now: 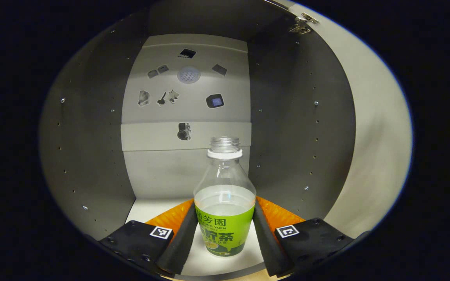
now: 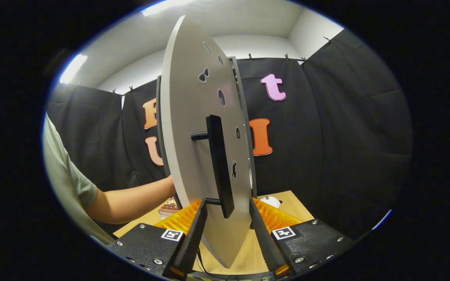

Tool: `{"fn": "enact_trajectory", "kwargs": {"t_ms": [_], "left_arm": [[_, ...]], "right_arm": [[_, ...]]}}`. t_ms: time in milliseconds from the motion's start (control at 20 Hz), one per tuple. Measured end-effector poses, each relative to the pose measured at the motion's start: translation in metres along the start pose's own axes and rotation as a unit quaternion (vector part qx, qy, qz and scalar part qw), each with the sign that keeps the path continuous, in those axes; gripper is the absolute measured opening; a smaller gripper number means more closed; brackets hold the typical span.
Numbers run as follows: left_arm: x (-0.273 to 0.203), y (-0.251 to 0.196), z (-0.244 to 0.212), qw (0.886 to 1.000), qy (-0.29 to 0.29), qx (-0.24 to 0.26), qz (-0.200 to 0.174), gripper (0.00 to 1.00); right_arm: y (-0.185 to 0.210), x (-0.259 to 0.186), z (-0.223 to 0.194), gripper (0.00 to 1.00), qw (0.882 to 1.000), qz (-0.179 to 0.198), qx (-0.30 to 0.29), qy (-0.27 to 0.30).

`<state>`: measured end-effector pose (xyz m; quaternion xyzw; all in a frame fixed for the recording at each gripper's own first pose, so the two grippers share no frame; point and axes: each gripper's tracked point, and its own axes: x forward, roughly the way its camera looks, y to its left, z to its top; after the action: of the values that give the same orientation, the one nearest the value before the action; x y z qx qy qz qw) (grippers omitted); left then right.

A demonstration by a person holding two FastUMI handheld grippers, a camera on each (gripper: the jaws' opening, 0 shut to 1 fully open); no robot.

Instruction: Open the cabinet door with the right hand, grasp the bottle in the cabinet with the left hand and place it on the coaster, then close the cabinet door with the right hand.

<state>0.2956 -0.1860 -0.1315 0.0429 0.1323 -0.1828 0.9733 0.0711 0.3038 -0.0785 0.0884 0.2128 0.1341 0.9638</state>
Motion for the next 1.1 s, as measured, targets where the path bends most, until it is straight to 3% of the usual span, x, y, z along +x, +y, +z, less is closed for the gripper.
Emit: {"fn": "enact_trajectory", "kwargs": {"t_ms": [150,450,550,600,700,750,900,1100], "left_arm": [[-0.016,0.002,0.008,1.000,-0.011,-0.005,0.004,0.77],[-0.083,0.015,0.024,0.998,-0.042,0.014,0.033,0.79],[-0.111,0.021,0.023,0.997,-0.050,0.017,0.051,0.79],[-0.125,0.028,0.022,0.996,-0.057,0.024,0.066,0.77],[-0.153,0.037,0.019,0.992,-0.064,0.044,0.097,0.78],[-0.166,0.040,0.017,0.991,-0.068,0.050,0.106,0.81],[-0.203,0.046,0.011,0.988,-0.074,0.054,0.122,0.77],[-0.231,0.057,-0.009,0.989,-0.061,0.053,0.125,0.78]], "right_arm": [[0.000,-0.006,0.003,0.70,1.000,-0.003,0.000,-0.010],[-0.001,-0.023,0.000,0.70,1.000,0.005,-0.007,-0.019],[-0.008,-0.023,0.001,0.70,1.000,0.006,-0.012,-0.022],[-0.015,-0.024,0.001,0.75,1.000,0.007,-0.016,-0.022],[-0.024,-0.029,0.003,0.68,1.000,0.013,-0.015,-0.022],[-0.028,-0.031,0.004,0.75,1.000,0.018,-0.010,-0.023],[-0.036,-0.033,0.012,0.77,0.999,0.031,0.002,-0.033],[-0.044,-0.034,0.010,0.78,0.999,0.008,0.007,-0.042]]}}
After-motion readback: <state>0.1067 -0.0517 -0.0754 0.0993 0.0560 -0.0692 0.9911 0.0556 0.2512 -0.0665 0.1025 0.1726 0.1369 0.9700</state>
